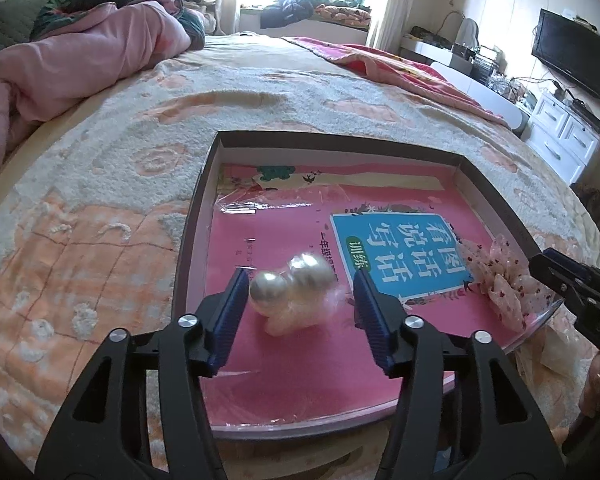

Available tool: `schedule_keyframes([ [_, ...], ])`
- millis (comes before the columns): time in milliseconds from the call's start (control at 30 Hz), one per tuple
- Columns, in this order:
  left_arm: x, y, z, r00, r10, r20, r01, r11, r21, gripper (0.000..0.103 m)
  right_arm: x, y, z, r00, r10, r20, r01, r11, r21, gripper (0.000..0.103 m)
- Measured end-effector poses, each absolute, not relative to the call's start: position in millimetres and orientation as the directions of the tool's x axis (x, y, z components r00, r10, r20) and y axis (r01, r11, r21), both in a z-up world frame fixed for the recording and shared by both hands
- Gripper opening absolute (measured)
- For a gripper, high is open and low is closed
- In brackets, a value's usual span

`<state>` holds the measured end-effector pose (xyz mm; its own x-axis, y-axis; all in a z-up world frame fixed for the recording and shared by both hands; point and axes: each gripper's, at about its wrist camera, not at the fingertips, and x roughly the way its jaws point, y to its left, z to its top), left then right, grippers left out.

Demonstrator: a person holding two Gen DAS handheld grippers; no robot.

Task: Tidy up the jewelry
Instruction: 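Carry pearl clip and bow into the tray and open both grippers, then withdraw both tools from the tray toward the remaining loose items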

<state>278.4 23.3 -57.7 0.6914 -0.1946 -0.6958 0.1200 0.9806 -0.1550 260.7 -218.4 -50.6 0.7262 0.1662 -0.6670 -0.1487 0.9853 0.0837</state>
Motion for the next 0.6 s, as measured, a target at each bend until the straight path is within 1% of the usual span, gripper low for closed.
schedule_keyframes([
  [67, 276.1, 24.1, -55.7, 0.698, -0.195, -0.689, 0.115, 0.980, -0.161, 0.051, 255.6, -220.3, -47.5, 0.736, 0.166, -0.656, -0.144, 0.986, 0.088, 0.054],
  [200, 270.1, 26.3, -48.2, 0.717, -0.191, -0.671, 0.107, 0.981, -0.165, 0.058, 242.9, -225.4, -40.9, 0.759, 0.159, -0.632, -0.132, 0.987, 0.090, 0.062],
  [267, 265.0, 28.3, -42.6, 0.728, -0.189, -0.660, 0.102, 0.980, -0.168, 0.059, 235.8, -228.4, -37.5, 0.770, 0.155, -0.619, -0.126, 0.988, 0.090, 0.067],
  [400, 253.5, 31.7, -32.6, 0.749, -0.180, -0.638, 0.091, 0.981, -0.170, 0.068, 221.4, -234.3, -30.7, 0.787, 0.150, -0.598, -0.123, 0.989, 0.085, 0.070],
  [467, 246.3, 34.4, -26.1, 0.764, -0.172, -0.621, 0.084, 0.982, -0.169, 0.071, 213.2, -237.1, -27.0, 0.798, 0.143, -0.586, -0.120, 0.990, 0.078, 0.076],
  [600, 230.4, 37.2, -14.2, 0.795, -0.157, -0.585, 0.074, 0.984, -0.164, 0.082, 197.6, -241.3, -20.4, 0.814, 0.143, -0.563, -0.118, 0.990, 0.080, 0.080],
])
